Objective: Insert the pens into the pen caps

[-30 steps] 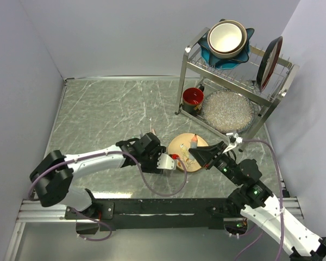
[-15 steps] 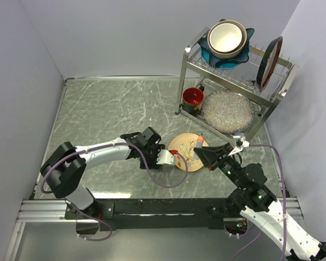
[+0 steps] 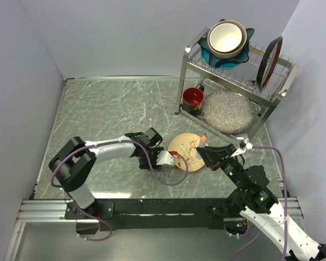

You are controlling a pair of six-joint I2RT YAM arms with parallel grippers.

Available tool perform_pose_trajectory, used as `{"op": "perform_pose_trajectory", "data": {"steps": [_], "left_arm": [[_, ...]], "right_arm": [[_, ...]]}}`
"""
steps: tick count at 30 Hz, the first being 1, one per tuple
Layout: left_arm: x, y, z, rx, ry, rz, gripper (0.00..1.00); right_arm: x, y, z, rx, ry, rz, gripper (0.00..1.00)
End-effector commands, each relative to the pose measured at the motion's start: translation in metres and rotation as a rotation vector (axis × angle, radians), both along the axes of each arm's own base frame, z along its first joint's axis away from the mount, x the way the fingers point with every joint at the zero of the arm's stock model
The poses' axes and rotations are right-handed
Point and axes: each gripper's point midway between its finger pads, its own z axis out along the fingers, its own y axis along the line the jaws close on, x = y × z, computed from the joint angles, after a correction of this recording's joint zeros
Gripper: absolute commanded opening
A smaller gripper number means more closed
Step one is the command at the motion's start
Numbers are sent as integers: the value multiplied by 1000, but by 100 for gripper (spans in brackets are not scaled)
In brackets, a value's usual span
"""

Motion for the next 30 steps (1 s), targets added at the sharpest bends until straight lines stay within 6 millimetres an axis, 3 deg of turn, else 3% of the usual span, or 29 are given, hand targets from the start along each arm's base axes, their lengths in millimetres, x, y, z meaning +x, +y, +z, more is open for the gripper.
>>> {"op": "perform_pose_trajectory", "data": {"steps": [1,9,15,16,18,21,22,24,26,27,29,30], "left_arm": [[5,0,-5,34,19,1,53],[2,1,-10,53,81,29,38],[-4,0,-7,36,143,99,15],[-3,-2,-4,25,143,120,7],[-2,-5,1,7,142,181,2],[0,-18,19,-71,114,238,1],[5,-26,36,-134,77,248,1],[1,-29,51,-192,70,274,1],[4,-39,88,-330,20,291,1],[4,-37,94,-373,3,323,1],[14,-43,146,-565,-93,387,1],[15,-40,154,-613,-108,422,1]], "right_arm": [[1,-5,12,18,-41,-23,0],[2,-4,12,17,-40,-23,0],[4,-7,11,20,-32,-42,0],[5,-7,10,17,-31,-45,0],[5,-7,7,17,-23,-46,0],[7,-5,4,24,2,-48,0],[8,-4,2,20,10,-42,0],[8,-2,-1,10,22,-36,0],[6,0,-1,5,17,-23,0],[6,-1,0,8,12,-24,0],[-1,6,3,12,-15,32,0],[-3,9,3,9,-28,52,0]]}}
